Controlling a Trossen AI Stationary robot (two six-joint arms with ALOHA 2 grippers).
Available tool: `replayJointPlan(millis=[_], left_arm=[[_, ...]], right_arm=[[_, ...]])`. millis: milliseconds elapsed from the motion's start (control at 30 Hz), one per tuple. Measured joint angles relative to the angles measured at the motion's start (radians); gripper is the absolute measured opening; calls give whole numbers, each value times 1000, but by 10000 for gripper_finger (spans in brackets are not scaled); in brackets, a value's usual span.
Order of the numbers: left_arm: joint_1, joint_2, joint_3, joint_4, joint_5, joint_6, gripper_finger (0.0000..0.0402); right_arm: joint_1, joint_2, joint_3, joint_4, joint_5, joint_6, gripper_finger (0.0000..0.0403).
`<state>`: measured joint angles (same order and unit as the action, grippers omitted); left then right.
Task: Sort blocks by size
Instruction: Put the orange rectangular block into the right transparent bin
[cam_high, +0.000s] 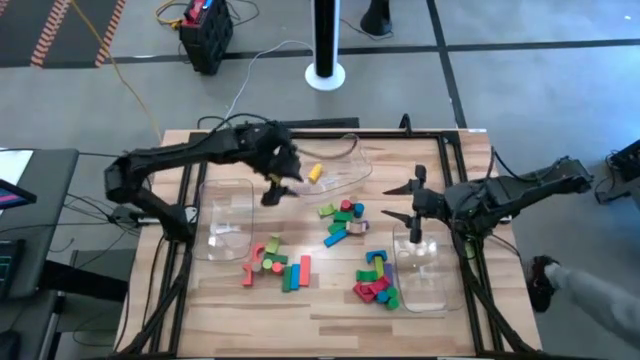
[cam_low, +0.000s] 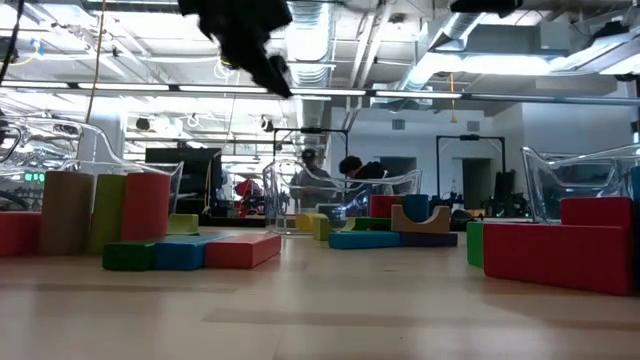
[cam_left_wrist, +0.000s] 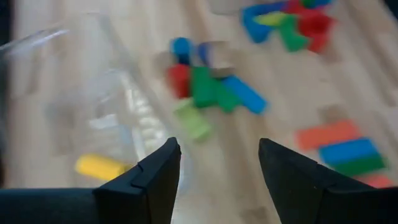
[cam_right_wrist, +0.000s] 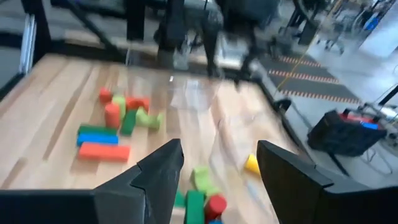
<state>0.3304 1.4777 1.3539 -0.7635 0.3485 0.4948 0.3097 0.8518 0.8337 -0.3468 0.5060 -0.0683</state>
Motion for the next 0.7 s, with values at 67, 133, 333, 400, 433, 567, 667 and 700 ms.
replayJointPlan(millis=[67,133,333,400,433,567,667,700], left_arm=[[-59,-23,-15,-1,13,-12,208],[-123,-26,-34,-11,24,-32,208],[-274,-20,-149,-20,-17,-120,208],[-315,-19,-194,1,-51,-167,208],[-336,-18,-214,20,-64,-192,208],[-430,-19,-266,80,-124,-265,208],[-501,-19,-305,140,-177,-296,208],[-521,-19,-313,150,-192,-306,208]], right_arm=[[11,0,0,-42,0,29,244],[20,0,0,-72,0,57,244],[72,1,0,-128,-2,145,244],[93,1,0,-130,-4,151,244],[102,1,0,-130,-4,151,244],[125,1,0,-124,-4,153,244],[129,4,0,-123,-4,167,244],[128,6,0,-123,-5,169,244]])
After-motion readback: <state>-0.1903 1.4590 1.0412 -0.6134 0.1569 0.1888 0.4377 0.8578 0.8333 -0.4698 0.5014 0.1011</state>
